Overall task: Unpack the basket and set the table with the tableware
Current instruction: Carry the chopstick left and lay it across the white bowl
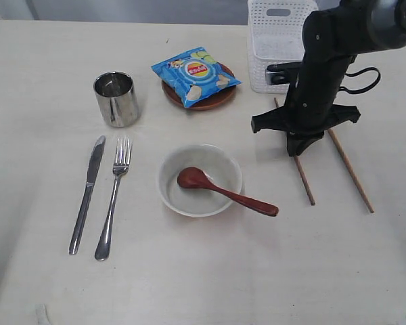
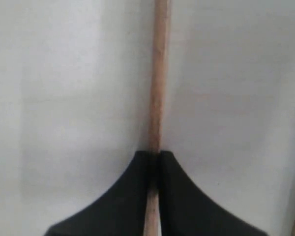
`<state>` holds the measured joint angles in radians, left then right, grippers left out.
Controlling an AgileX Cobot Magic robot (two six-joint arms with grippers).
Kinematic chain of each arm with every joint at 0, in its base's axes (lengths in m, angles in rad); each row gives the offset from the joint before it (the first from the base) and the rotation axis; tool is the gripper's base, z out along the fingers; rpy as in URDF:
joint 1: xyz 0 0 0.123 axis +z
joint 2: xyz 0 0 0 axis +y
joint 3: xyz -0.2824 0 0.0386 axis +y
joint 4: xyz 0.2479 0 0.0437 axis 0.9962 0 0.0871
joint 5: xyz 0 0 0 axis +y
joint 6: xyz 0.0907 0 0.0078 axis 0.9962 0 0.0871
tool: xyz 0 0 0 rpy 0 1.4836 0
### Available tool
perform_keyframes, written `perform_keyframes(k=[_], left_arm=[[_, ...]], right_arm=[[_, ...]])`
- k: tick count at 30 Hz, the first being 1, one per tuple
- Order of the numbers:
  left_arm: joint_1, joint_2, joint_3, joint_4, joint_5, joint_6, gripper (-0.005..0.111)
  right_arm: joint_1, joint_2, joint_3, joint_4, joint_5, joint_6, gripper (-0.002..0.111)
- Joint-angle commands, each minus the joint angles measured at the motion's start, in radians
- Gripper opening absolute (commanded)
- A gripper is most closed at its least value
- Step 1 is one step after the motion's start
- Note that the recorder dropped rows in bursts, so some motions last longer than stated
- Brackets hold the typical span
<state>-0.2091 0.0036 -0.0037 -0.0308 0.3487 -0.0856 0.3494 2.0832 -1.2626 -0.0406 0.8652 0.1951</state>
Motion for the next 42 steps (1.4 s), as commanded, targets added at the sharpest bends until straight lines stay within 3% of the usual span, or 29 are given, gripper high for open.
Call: perform_keyframes(k=[1,7,13,18,26,35,42], left_arm=[[-0.005,-0.004,0.004,0.001,-0.002,0.003,0.0],[-0.005,-0.004,0.004,0.001,-0.002,0.003,0.0],[-0.005,-0.004,0.004,0.001,-0.002,0.003,0.0],[-0.005,-0.004,0.004,0.001,-0.002,0.003,0.0],[-0.005,-0.004,0.004,0.001,-0.002,0.003,0.0],[-0.005,-0.004,0.004,0.001,-0.002,0.003,0.0],[-0.005,-0.004,0.004,0.001,-0.002,0.003,0.0]], right_arm=[[-0.007,0.018,0.021,-0.086,0.047,-0.001,-0.001],[-0.007,-0.132,0.046,-0.026,0.088,-0.043,-0.001],[-0.005,-0.345,0.066,0.272,0.109,-0.218,-0.001],[0.107,-0.44,0.066,0.31,0.113,-0.228,-0.001],[0.326,-0.411,0.066,0.315,0.082,-0.178,-0.001],[0.421,-0.27,0.066,0.357,0.05,-0.158,-0.001],[0.421,-0.239,0.053,0.35,-0.004,-0.099,-0.001]])
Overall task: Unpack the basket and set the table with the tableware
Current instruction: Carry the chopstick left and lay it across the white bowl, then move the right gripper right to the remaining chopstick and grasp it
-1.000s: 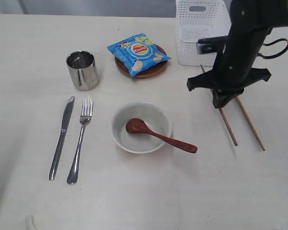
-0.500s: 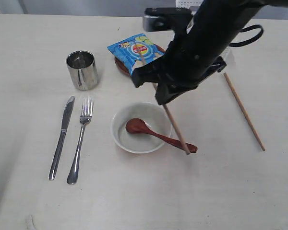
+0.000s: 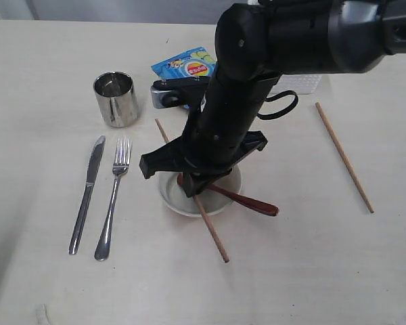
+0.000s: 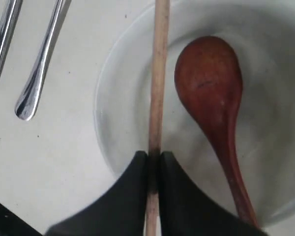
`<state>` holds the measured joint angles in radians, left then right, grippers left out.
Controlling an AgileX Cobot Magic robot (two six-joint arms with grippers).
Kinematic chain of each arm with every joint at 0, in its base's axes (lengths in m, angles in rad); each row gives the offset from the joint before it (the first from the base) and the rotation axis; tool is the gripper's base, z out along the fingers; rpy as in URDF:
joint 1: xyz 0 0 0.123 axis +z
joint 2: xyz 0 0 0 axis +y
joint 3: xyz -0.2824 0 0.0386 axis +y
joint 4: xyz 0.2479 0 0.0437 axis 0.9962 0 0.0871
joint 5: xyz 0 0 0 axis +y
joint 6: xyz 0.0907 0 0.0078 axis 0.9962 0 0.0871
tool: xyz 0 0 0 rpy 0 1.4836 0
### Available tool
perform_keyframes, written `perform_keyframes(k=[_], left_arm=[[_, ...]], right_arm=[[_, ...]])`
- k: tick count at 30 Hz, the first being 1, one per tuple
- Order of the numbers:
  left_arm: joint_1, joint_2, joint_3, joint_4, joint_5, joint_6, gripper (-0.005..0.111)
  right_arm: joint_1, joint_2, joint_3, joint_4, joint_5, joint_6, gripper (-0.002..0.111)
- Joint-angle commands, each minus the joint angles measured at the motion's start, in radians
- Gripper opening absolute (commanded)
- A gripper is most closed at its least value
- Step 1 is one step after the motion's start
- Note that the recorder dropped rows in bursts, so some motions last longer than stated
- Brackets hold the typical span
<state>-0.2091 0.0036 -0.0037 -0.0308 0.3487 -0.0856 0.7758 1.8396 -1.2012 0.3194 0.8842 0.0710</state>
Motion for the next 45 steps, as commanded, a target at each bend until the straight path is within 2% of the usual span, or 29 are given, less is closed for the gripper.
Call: perform_keyframes(k=[1,9,21,23,29,34,38,42,43,45], left_arm=[[-0.005,-0.004,0.004,0.001,-0.002,0.003,0.0],[-0.005,-0.004,0.004,0.001,-0.002,0.003,0.0],[-0.005,-0.004,0.004,0.001,-0.002,0.003,0.0],[-0.005,-0.004,0.004,0.001,-0.002,0.003,0.0],[-0.005,-0.004,0.004,0.001,-0.002,0.003,0.0],[-0.005,-0.004,0.004,0.001,-0.002,0.003,0.0],[-0.005,-0.004,0.004,0.001,-0.002,0.003,0.0],[-0.005,-0.004,0.004,0.001,-0.002,0.003,0.0],[-0.005,-0.004,0.004,0.001,-0.002,0.003,0.0],[-0.005,-0.004,0.004,0.001,-0.002,0.003,0.0]], right_arm=[[-0.006,0.007,-0.017,-0.01,-0.014,0.025,-0.001],[-0.006,0.014,-0.042,-0.147,0.01,0.139,-0.001],[-0.006,0.027,-0.042,-0.139,0.02,0.139,0.0],[-0.006,0.027,-0.042,-0.139,0.02,0.139,0.006],[-0.006,0.027,-0.042,-0.139,0.006,0.137,0.038],[-0.006,-0.007,-0.061,-0.162,0.024,0.135,0.04],[-0.006,-0.096,-0.181,-0.314,0.194,0.135,0.04],[-0.028,-0.178,-0.24,-0.712,0.307,0.248,0.04],[-0.087,-0.183,-0.24,-0.763,0.322,0.256,0.04],[-0.221,-0.181,-0.222,-0.74,0.321,0.251,0.04]])
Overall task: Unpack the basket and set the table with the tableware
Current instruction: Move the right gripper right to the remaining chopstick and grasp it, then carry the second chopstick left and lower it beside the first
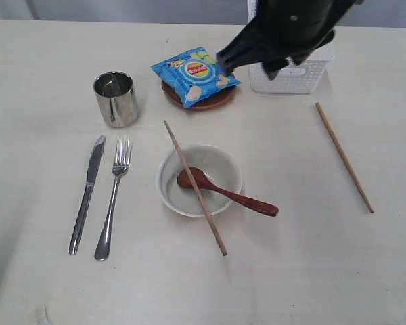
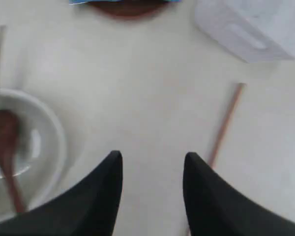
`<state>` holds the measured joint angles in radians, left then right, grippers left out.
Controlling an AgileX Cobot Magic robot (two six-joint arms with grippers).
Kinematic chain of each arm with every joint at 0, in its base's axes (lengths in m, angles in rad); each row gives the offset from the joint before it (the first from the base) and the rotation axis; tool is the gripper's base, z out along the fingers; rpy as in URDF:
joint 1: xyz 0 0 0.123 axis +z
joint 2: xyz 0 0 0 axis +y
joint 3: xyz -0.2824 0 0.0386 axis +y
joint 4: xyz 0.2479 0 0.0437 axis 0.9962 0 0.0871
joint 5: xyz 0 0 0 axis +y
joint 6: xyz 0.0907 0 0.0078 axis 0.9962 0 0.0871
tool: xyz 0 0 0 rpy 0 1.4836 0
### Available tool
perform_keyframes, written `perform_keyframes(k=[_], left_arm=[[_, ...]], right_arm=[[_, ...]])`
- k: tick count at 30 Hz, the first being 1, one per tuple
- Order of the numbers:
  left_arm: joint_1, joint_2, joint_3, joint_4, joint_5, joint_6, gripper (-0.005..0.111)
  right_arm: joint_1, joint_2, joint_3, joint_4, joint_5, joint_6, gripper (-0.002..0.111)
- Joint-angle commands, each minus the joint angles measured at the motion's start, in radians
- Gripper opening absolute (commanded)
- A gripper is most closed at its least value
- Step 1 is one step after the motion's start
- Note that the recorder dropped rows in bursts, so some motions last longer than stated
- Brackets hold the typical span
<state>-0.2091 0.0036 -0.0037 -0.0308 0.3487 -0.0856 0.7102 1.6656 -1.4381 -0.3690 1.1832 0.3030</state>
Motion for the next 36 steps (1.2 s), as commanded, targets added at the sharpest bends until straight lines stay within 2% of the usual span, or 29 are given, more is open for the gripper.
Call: perform_keyframes(k=[1,4,7,9,11,19,29,32,35,36], left_arm=[[-0.005,-0.004,0.004,0.001,-0.002,0.003,0.0],[-0.005,-0.004,0.004,0.001,-0.002,0.003,0.0],[-0.005,-0.004,0.004,0.001,-0.002,0.003,0.0],[-0.005,-0.004,0.004,0.001,-0.002,0.003,0.0],[-0.005,-0.004,0.004,0.001,-0.002,0.003,0.0],[-0.005,-0.004,0.004,0.001,-0.002,0.003,0.0],[-0.005,-0.004,0.004,0.001,-0.002,0.003,0.0],[-0.005,-0.004,0.004,0.001,-0.002,0.003,0.0],[-0.005,-0.004,0.004,0.001,-0.002,0.003,0.0],[-0.005,-0.004,0.004,0.001,-0.002,0.003,0.0]], right_arm=[[-0.232,-0.007,0.04,-0.03,-0.005,0.008,0.04],[-0.468,-0.007,0.155,0.122,-0.186,-0.077,0.04],[-0.607,0.0,0.31,0.436,-0.45,-0.367,0.04],[-0.619,0.021,0.353,0.522,-0.512,-0.492,0.04],[-0.616,0.06,0.37,0.527,-0.533,-0.539,0.04],[-0.615,0.228,0.37,0.491,-0.549,-0.543,0.04],[-0.615,0.325,0.368,0.468,-0.577,-0.535,0.039],[-0.615,0.344,0.368,0.468,-0.576,-0.535,0.029],[-0.615,0.351,0.368,0.468,-0.57,-0.535,0.004],[-0.615,0.351,0.368,0.468,-0.568,-0.535,0.0]])
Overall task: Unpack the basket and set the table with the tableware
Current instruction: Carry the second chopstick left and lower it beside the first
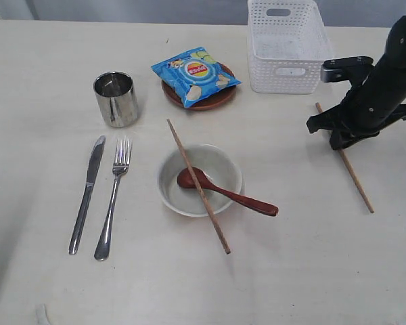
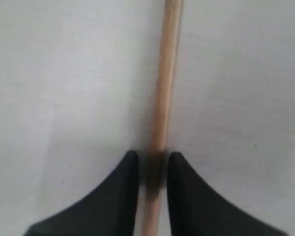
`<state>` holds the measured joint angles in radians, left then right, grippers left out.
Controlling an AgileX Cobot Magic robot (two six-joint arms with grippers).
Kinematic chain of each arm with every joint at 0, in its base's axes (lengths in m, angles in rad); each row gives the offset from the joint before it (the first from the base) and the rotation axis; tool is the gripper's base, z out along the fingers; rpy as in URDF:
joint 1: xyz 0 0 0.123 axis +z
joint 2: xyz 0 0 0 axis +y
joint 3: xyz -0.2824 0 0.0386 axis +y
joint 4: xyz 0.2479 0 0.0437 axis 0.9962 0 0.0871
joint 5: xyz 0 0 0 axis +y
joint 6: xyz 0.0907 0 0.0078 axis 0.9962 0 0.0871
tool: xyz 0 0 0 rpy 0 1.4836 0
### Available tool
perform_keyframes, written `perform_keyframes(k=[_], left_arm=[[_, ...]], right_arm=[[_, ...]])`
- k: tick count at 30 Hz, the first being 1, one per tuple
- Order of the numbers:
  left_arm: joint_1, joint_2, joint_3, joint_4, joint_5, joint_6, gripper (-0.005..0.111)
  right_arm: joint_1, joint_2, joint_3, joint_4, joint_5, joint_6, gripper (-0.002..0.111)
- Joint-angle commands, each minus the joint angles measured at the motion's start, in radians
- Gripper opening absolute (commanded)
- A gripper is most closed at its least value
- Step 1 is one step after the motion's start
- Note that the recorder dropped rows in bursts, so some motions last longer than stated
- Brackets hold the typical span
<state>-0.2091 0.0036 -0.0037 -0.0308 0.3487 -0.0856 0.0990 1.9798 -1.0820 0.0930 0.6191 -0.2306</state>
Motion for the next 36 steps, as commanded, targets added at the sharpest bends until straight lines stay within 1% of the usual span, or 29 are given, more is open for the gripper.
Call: perform_keyframes(k=[1,3,5,7,9,11,14,16,19,21,25,32,36], left_arm=[[-0.005,-0.004,0.004,0.001,-0.002,0.003,0.0],[-0.005,-0.004,0.004,0.001,-0.002,0.003,0.0],[-0.005,-0.004,0.004,0.001,-0.002,0.003,0.0],[-0.005,-0.004,0.004,0.001,-0.002,0.003,0.0],[-0.005,-0.004,0.004,0.001,-0.002,0.003,0.0],[-0.005,-0.004,0.004,0.001,-0.002,0.003,0.0],[-0.005,-0.004,0.004,0.001,-0.002,0.003,0.0],[-0.005,-0.004,0.004,0.001,-0.002,0.003,0.0],[-0.005,-0.004,0.004,0.001,-0.002,0.003,0.0],[-0.005,-0.004,0.004,0.001,-0.002,0.003,0.0],[-0.005,-0.004,0.004,0.001,-0.002,0.003,0.0],[-0.005,-0.004,0.004,0.001,-0.002,0.003,0.0],[-0.005,-0.004,0.004,0.001,-0.002,0.003,0.0]], right_arm=[[-0.003,0.037,0.012,0.007,-0.001,-0.002,-0.001],[-0.003,0.027,0.005,0.017,0.016,0.001,-0.001],[-0.003,-0.004,-0.034,0.07,0.092,0.006,-0.001],[0.017,-0.068,-0.081,0.122,0.177,0.006,-0.001],[0.064,-0.151,-0.101,0.155,0.217,0.006,-0.001],[0.152,-0.262,-0.106,0.195,0.244,0.008,-0.001],[0.259,-0.332,-0.111,0.297,0.299,0.02,-0.001],[0.348,-0.334,-0.124,0.343,0.334,0.022,-0.001],[0.469,-0.303,-0.126,0.343,0.286,0.072,-0.001],[0.506,-0.273,-0.126,0.343,0.258,0.09,-0.001],[0.542,-0.21,-0.126,0.343,0.218,0.115,-0.001],[0.544,-0.14,-0.126,0.347,0.216,0.127,-0.001],[0.544,-0.138,-0.126,0.35,0.168,0.137,-0.001]])
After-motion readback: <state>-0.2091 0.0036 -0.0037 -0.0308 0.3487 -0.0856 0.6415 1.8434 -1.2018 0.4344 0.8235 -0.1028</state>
